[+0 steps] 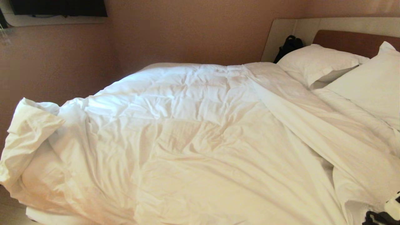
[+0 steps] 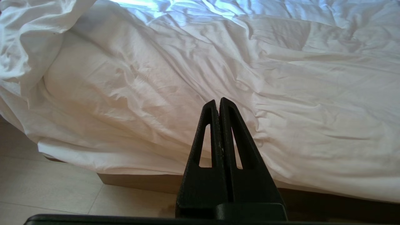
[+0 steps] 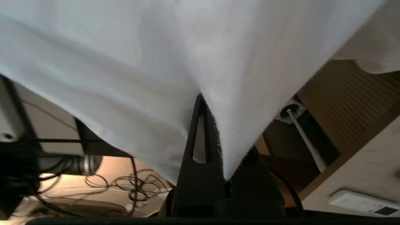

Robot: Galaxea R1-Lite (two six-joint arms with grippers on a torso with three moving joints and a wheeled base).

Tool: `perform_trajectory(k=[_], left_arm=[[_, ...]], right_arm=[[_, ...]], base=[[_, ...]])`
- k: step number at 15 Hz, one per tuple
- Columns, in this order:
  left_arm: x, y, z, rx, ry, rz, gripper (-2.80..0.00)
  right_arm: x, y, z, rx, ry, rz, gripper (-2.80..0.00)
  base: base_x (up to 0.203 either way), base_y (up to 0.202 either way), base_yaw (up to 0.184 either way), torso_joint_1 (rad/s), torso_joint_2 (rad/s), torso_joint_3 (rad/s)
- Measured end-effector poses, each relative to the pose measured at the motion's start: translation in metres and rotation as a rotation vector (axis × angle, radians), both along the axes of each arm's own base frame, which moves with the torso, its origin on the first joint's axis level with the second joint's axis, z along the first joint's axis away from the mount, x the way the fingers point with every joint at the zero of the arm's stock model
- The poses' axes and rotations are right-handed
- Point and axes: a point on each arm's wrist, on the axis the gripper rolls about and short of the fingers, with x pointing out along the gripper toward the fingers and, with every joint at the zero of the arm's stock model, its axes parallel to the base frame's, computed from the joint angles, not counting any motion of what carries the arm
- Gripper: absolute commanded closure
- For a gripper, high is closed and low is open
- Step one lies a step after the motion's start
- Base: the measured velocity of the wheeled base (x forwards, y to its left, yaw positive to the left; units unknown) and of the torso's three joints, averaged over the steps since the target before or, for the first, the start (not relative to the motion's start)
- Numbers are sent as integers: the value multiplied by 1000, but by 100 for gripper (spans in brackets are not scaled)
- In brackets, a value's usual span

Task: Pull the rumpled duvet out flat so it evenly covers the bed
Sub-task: Flatten the corners of the folded blanket

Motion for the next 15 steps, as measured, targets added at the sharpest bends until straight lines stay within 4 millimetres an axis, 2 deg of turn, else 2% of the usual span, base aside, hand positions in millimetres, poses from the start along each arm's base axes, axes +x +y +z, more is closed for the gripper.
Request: perform_trajectory(k=[6, 7, 15], left_arm=[[0, 0, 0, 0, 0, 0, 0], [0, 0, 0, 0, 0, 0, 0], [0, 0, 0, 0, 0, 0, 0]], right_arm=[[1, 1, -1, 55, -85, 19, 0], [1, 1, -1, 65, -90, 26, -280], [3, 2, 7, 103, -182, 32, -280]], base=[[0, 0, 0, 0, 0, 0], [0, 0, 0, 0, 0, 0], [0, 0, 0, 0, 0, 0]])
